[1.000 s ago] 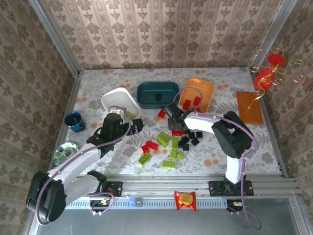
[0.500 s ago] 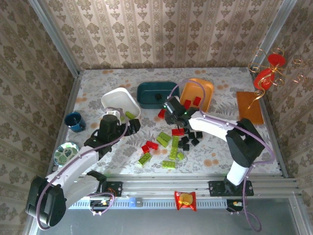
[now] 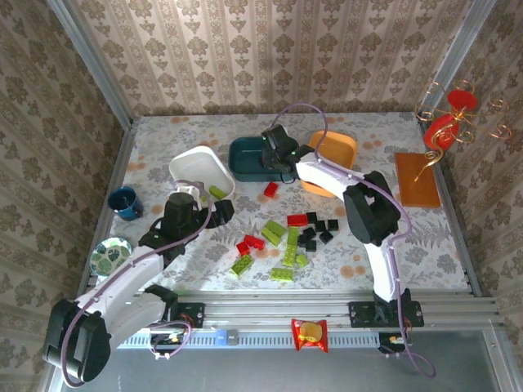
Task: Sort the legos into containers by color
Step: Place the lego in the container.
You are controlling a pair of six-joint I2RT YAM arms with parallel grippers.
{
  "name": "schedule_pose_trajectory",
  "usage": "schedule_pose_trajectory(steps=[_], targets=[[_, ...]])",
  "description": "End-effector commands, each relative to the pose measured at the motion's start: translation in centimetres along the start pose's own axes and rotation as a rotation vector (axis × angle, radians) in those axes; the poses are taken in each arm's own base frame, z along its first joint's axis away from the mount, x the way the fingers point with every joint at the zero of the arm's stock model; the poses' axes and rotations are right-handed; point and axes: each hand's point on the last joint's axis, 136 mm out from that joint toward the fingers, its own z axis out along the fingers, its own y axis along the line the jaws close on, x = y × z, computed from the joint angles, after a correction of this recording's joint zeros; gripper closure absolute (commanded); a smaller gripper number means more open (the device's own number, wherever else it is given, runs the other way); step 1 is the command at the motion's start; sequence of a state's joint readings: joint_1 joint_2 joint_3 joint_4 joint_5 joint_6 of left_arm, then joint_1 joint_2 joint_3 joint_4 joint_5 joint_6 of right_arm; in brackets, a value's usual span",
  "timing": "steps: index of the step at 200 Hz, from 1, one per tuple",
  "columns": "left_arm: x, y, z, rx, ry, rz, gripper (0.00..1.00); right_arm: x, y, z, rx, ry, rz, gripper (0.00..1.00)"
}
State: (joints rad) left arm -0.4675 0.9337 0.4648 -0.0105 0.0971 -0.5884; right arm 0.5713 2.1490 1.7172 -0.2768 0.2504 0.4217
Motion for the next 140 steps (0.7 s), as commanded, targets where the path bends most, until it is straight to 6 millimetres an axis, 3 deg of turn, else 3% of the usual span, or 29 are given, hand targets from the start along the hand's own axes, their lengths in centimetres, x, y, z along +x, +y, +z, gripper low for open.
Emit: schedule_pose_trajectory(steps=[1, 12, 33, 45, 62, 87, 122, 140], targets=[[1.1, 0.3, -0.1, 0.005, 0.031, -0.010, 0.02, -1.9, 1.0, 0.2, -0.018, -0.028, 0.015, 0.73], [1.2, 0.4, -0.1, 0.004, 0.036, -0.006, 0.02, -2.1, 0.9, 0.8, -0.016, -0.018, 0.028, 0.68], [1.3, 0.3, -0.2, 0.002, 0.049, 0.001, 0.02, -2.7, 1.1, 0.8, -0.022, -0.016, 0.032, 0.41], [1.5, 0.3, -0.2, 0.003, 0.064, 0.007, 0.02, -3.2, 1.2, 0.1, -0.028, -0.025, 0.033, 0.34], [1.6, 0.0, -0.2, 0.007, 0.086, 0.013, 0.06, -4.1, 1.2, -1.5, -0.042, -0.051, 0.038, 0.32], [2.2, -0.7, -0.3, 0.021, 0.133, 0.030, 0.09, -3.7, 0.9, -4.5, -0.078, -0.081, 0.055, 0.32], [4.2, -1.8, -0.6, 0.038, 0.211, 0.090, 0.09, -0.1, -0.4, -8.8, -0.113, -0.081, 0.098, 0.32], [5.7, -2.4, -0.9, 0.052, 0.264, 0.117, 0.13, 3.3, -1.4, -10.1, -0.120, -0.045, 0.113, 0.32]])
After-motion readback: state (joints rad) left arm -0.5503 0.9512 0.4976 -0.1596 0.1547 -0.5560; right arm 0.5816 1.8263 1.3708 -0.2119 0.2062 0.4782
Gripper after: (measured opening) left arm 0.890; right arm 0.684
